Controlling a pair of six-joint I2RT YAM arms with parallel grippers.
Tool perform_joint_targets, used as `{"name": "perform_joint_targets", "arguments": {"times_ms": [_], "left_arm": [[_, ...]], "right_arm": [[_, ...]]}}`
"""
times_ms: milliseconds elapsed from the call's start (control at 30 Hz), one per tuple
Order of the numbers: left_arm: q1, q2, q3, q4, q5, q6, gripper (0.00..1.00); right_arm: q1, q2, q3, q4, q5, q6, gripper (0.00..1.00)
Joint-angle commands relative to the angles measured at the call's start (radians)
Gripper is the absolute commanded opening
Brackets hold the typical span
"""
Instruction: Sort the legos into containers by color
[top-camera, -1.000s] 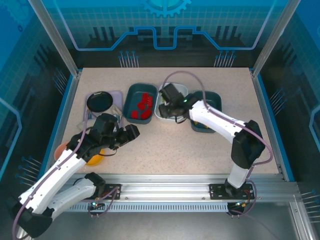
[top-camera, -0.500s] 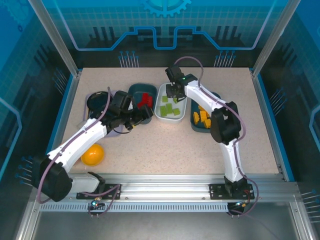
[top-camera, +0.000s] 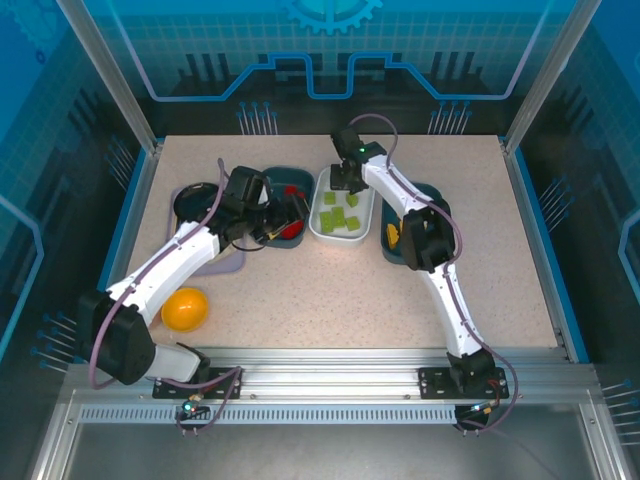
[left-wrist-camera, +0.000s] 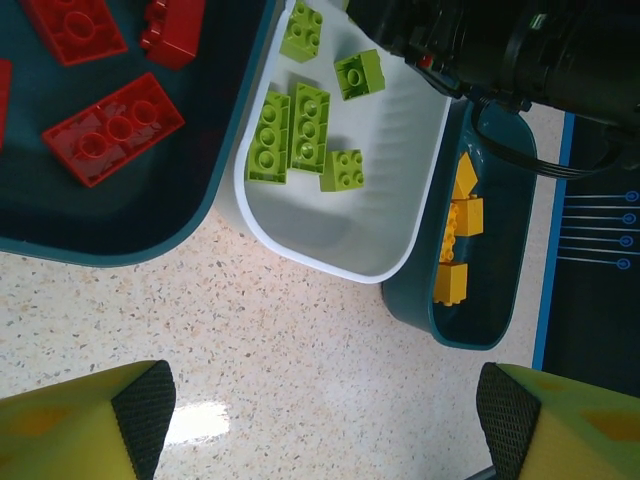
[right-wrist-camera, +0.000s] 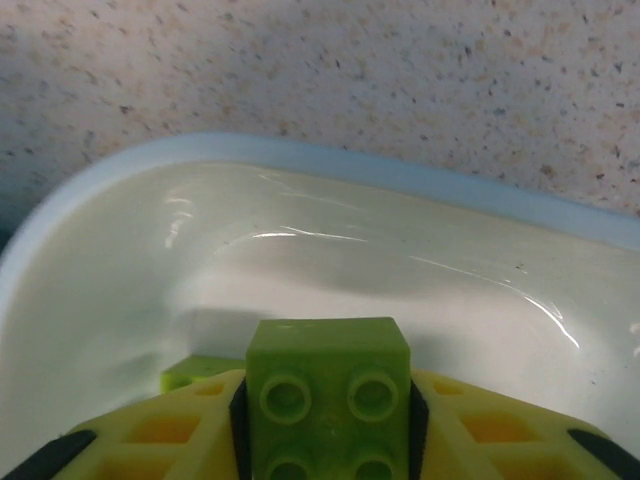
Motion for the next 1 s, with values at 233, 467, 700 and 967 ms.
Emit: {"name": "perform_joint_targets", "arguments": {"times_ms": [233, 467, 700, 967], "left_arm": [[0.009, -0.063, 0.011, 0.059, -0.026, 0.028, 0.83], [0.010, -0.149, -0.007, -0.024, -0.082, 0.038, 0.85], [0.041, -0.280, -0.026, -0.145, -0.110, 0.095, 0.99], [0.043, -0.403, 0.036, -0.438, -0.658, 0.141, 0.99]], "right_arm": [[-0.009, -0.094, 0.005, -0.060, -0.048, 0.017, 0.62], [0.019, -0.428, -0.260, 0.054, 0.029, -0.005, 0.63], [0.025, -1.007, -0.843, 0.199, 0.244, 0.002, 1.00], [-0.056, -1.469, -1.247, 0.089, 0.526, -0.007, 1.00]]}}
